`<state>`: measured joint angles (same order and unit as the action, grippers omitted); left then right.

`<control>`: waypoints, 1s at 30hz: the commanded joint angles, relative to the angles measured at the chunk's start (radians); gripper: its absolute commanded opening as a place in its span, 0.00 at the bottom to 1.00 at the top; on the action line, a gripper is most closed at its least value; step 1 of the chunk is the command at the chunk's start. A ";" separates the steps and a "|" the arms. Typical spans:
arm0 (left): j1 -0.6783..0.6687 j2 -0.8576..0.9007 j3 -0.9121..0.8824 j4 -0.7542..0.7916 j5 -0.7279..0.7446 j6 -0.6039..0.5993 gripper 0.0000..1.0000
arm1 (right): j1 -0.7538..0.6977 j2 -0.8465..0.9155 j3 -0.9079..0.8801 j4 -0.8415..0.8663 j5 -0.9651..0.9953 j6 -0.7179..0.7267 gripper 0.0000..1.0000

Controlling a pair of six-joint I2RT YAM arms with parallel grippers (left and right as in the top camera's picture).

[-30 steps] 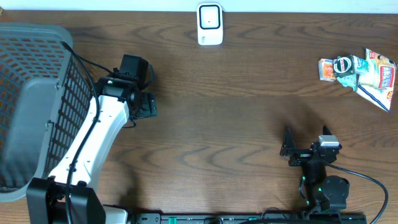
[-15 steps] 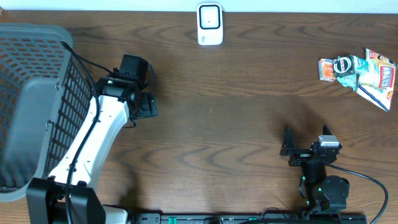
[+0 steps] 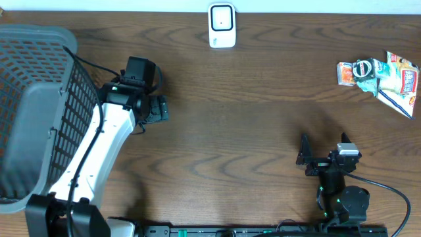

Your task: Scan the item barcode

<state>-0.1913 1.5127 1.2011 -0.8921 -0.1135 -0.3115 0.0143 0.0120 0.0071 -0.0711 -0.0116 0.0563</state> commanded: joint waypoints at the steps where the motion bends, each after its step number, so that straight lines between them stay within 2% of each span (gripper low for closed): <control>1: 0.005 -0.037 -0.022 0.035 0.063 -0.004 0.98 | -0.006 -0.006 -0.002 -0.004 0.002 0.002 0.99; 8: 0.005 -0.125 -0.109 0.212 0.201 0.085 0.97 | -0.006 -0.006 -0.002 -0.004 0.002 0.002 0.99; 16: 0.005 -0.287 -0.299 0.384 0.214 0.102 0.98 | -0.006 -0.006 -0.002 -0.004 0.002 0.002 0.99; 19: 0.005 -0.376 -0.385 0.465 0.254 0.147 0.98 | -0.006 -0.006 -0.002 -0.004 0.002 0.002 0.99; 23: 0.005 -0.512 -0.488 0.541 0.257 0.147 0.98 | -0.006 -0.006 -0.002 -0.004 0.002 0.002 0.99; 30: 0.005 -0.798 -0.640 0.557 0.261 0.230 0.98 | -0.006 -0.006 -0.002 -0.004 0.002 0.002 0.99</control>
<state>-0.1905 0.8200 0.6132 -0.3321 0.1329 -0.1513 0.0143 0.0120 0.0071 -0.0708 -0.0113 0.0566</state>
